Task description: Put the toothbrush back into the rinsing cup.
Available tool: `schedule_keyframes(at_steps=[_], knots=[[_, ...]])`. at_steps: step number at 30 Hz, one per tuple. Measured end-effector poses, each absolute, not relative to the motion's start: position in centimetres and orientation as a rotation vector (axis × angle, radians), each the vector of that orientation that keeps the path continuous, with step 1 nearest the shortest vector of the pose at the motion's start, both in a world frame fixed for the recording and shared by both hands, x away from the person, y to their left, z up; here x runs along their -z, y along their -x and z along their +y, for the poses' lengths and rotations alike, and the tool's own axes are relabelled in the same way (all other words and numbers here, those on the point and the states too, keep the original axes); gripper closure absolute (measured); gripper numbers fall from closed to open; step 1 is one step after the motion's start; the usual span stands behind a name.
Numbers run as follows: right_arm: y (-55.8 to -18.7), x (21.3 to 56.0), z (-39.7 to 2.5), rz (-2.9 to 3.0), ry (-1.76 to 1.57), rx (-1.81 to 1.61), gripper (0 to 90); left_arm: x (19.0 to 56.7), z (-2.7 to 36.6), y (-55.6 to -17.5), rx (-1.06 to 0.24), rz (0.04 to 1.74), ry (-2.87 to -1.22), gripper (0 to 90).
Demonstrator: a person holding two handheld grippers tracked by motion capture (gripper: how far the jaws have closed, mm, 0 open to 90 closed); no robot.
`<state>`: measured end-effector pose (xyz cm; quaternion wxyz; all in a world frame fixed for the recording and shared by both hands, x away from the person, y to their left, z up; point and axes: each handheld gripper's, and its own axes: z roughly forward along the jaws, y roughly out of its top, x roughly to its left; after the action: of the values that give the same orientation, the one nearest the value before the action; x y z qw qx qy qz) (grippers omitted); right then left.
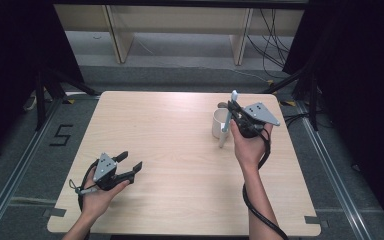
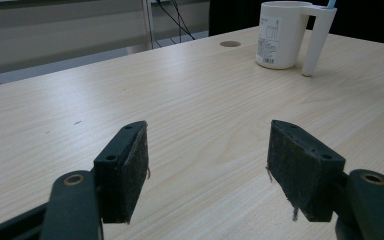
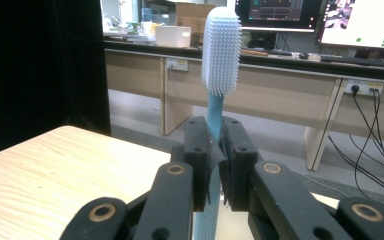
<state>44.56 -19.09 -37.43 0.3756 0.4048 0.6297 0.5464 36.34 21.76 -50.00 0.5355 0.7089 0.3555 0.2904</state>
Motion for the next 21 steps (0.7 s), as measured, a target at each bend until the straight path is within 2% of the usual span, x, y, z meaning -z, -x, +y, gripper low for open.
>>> schedule_keyframes(at_steps=[21], knots=[[-45.4,39.5,-18.8,1.643,-1.071,-1.361,83.6,50.2,21.7,-36.3,-0.689,0.849,-1.698,32.4]])
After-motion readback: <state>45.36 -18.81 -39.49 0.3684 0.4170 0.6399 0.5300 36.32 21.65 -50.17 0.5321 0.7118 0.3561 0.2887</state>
